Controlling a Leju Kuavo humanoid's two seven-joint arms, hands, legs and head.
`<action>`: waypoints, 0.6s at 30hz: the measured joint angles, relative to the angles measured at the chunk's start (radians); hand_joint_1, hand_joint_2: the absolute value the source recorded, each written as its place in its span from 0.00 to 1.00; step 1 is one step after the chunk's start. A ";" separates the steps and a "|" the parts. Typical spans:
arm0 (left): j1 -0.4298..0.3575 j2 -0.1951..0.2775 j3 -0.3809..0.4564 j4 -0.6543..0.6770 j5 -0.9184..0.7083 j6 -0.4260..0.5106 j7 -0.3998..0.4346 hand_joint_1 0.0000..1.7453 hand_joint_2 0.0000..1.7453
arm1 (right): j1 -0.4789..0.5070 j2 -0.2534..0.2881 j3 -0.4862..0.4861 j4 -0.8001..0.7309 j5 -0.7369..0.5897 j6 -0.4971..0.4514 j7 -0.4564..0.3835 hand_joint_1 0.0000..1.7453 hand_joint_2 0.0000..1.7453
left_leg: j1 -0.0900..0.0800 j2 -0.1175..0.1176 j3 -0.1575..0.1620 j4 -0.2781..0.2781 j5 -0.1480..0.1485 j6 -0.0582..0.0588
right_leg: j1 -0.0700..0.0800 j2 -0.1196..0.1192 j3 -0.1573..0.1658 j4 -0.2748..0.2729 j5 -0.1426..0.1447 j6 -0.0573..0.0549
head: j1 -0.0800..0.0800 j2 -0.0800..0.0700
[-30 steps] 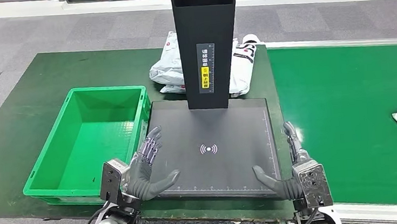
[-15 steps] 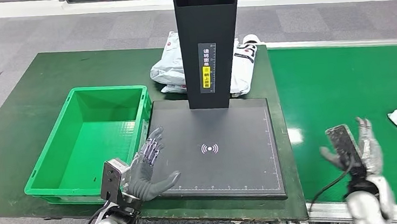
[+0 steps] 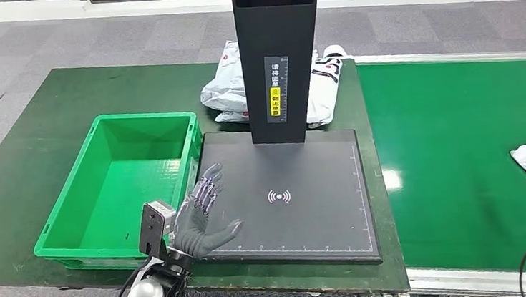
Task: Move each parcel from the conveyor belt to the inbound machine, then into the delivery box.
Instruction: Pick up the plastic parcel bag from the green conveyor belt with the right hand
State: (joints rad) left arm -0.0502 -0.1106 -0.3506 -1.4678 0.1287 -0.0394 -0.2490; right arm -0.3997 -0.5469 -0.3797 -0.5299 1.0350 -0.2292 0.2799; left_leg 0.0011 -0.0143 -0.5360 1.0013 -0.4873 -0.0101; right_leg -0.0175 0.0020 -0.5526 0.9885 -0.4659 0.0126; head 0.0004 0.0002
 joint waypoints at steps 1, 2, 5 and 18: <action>-0.001 0.000 0.000 0.001 0.000 0.001 -0.001 0.00 1.00 | -0.010 -0.011 0.000 0.024 0.003 0.007 0.004 0.00 1.00 | 0.000 0.000 0.000 0.000 0.000 0.000 | 0.000 0.000 0.000 0.000 0.000 0.000 | 0.000 0.000; -0.001 0.000 0.000 0.002 0.000 0.003 -0.001 0.00 1.00 | -0.018 -0.020 0.000 0.044 0.005 0.011 0.005 0.00 1.00 | 0.000 0.000 0.000 0.000 0.000 0.000 | 0.000 0.000 0.000 0.000 0.000 0.000 | 0.000 0.000; -0.003 0.001 0.000 0.007 0.001 0.004 -0.002 0.00 1.00 | -0.035 -0.038 0.000 0.088 0.007 0.013 0.004 0.00 1.00 | 0.000 0.000 0.000 0.000 0.000 0.000 | 0.000 0.000 0.000 0.000 0.000 0.000 | 0.000 0.000; -0.006 0.001 0.000 0.017 0.002 0.004 -0.002 0.00 1.00 | -0.059 -0.062 0.001 0.161 0.018 0.071 0.013 0.00 1.00 | 0.000 0.000 0.000 0.000 0.000 0.000 | 0.000 0.000 0.000 0.000 0.000 0.000 | 0.000 0.000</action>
State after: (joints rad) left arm -0.0567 -0.1095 -0.3506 -1.4507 0.1303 -0.0355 -0.2513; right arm -0.4586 -0.6085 -0.3784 -0.3693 1.0533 -0.1586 0.2926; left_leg 0.0010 -0.0143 -0.5363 1.0013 -0.4871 -0.0099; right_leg -0.0176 0.0019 -0.5527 0.9885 -0.4659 0.0127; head 0.0004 0.0002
